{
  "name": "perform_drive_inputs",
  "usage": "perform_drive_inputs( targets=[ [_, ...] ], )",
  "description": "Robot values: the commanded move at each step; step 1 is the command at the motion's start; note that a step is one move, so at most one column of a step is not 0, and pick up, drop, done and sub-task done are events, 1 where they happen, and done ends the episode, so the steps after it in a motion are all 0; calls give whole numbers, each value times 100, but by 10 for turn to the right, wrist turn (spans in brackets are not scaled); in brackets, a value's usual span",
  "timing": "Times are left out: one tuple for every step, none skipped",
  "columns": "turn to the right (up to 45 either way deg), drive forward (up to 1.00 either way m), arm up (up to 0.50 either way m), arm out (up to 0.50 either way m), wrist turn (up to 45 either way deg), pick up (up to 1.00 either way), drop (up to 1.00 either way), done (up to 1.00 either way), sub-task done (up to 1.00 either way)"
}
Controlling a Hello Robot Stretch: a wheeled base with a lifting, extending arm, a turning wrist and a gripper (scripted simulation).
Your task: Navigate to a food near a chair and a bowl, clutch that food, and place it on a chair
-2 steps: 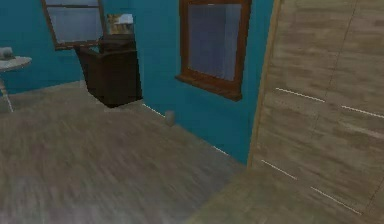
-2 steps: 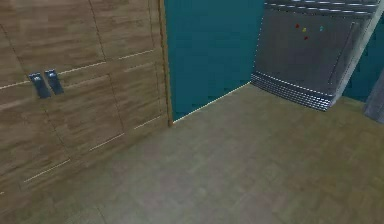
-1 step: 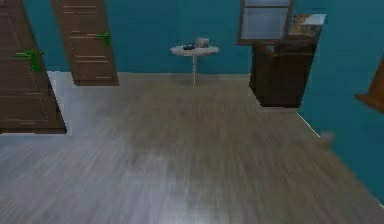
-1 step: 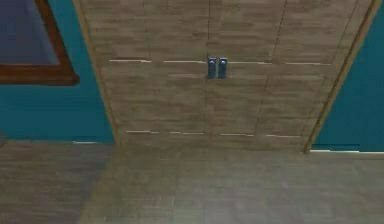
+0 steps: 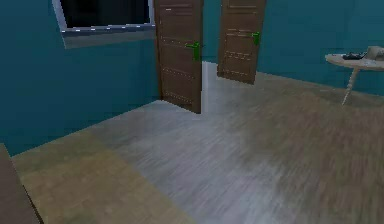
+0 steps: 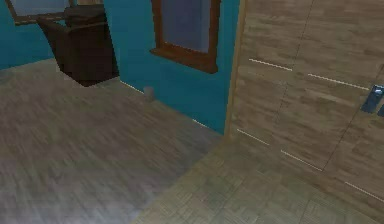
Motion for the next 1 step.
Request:
perform_drive_inputs(
  targets=[
    [0,75,0,0,0,0,0,0,0]
  ],
)
